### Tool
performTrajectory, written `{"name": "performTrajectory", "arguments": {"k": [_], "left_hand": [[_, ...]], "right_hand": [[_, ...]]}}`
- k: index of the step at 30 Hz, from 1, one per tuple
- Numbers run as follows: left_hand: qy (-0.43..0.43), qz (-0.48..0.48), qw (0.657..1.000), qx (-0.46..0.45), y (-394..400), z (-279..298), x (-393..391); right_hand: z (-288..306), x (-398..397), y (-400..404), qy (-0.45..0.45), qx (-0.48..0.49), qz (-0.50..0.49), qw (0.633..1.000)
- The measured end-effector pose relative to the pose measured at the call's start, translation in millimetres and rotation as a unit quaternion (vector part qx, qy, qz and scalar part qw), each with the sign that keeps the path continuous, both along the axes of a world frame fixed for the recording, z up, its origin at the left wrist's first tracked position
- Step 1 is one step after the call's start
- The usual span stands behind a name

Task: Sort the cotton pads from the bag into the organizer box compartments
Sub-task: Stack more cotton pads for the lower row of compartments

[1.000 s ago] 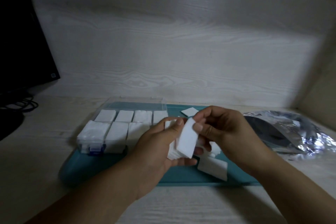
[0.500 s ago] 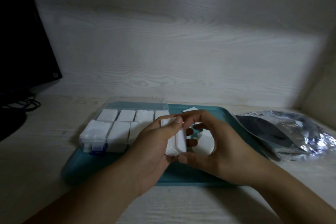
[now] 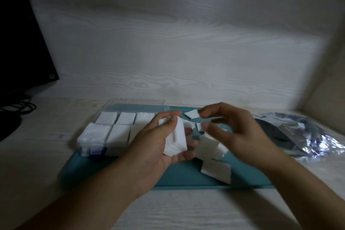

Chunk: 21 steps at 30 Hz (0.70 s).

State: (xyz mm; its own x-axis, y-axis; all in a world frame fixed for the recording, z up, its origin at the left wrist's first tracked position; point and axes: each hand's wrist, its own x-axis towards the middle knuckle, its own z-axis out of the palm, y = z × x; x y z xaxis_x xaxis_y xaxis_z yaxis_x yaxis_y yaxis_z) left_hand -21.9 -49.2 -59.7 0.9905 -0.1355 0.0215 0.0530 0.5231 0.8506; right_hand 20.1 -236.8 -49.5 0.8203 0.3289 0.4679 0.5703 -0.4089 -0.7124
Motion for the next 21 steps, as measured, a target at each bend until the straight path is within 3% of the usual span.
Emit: {"name": "performTrajectory", "arguments": {"k": [2,5,13,21], "left_hand": [[0.007,0.014,1.000,-0.003,1.4,1.6,1.5],[0.015,0.032,0.999,0.001,3.2,0.7,4.0],[0.012,0.052,0.998,0.014,3.4,-1.7,4.6],[0.007,0.059,0.998,0.028,1.9,-2.5,5.0]], "right_hand": [[5.8,7.7,-16.4,-0.042,-0.148,-0.079,0.985],[2.4,10.9,-21.7,0.032,-0.326,-0.084,0.941],[-13.3,6.8,6.1,0.067,-0.393,-0.141,0.906],[-15.2,4.5,8.7,0.041,-0.341,-0.139,0.929]]}}
